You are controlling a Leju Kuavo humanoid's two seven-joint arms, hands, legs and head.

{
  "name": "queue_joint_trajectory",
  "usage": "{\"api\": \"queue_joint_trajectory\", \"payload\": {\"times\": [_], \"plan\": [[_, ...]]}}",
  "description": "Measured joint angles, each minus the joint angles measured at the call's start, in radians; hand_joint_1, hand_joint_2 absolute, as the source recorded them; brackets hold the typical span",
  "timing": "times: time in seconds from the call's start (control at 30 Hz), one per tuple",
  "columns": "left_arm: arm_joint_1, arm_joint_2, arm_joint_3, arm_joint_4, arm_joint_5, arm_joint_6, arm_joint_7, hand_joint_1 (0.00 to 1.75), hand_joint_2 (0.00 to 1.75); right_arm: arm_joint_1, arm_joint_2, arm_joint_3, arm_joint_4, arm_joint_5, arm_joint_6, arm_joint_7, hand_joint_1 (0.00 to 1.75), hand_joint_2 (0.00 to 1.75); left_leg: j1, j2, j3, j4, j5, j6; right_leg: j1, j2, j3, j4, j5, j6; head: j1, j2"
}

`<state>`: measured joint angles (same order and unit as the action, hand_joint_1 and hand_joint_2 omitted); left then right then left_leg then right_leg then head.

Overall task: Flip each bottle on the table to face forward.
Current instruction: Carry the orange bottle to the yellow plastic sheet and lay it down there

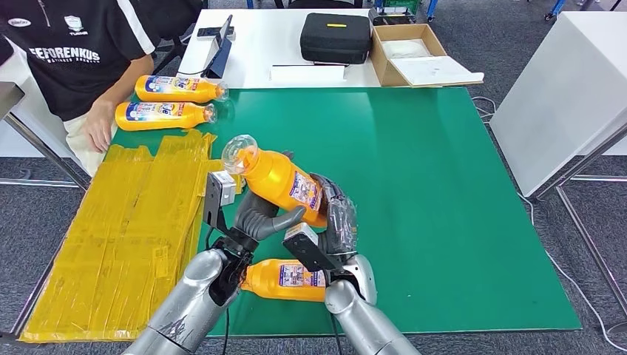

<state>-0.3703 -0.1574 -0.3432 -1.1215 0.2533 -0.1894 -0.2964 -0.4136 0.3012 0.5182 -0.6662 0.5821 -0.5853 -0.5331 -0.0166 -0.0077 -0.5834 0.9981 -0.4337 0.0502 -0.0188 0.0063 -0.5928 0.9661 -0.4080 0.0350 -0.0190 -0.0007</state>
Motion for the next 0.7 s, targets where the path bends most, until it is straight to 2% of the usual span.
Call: {"api": "queue_joint_trajectory", "payload": {"times": [0.47,0.7], "plan": [[-0.021,-0.012,0.041,0.024,0.057,0.032,-0.021,0.00,1.75,-0.054,0.040,0.019,0.072,0.002,0.012,0.021,1.75,1.75,0.000,0.000,0.000,0.000,0.000,0.000,0.000,0.000,0.000,0.000,0.000,0.000,0.000,0.000],[-0.038,-0.018,0.058,0.042,0.081,0.040,-0.033,0.00,1.75,-0.078,0.044,0.060,0.090,-0.069,0.039,0.021,1.75,1.75,0.000,0.000,0.000,0.000,0.000,0.000,0.000,0.000,0.000,0.000,0.000,0.000,0.000,0.000]]}}
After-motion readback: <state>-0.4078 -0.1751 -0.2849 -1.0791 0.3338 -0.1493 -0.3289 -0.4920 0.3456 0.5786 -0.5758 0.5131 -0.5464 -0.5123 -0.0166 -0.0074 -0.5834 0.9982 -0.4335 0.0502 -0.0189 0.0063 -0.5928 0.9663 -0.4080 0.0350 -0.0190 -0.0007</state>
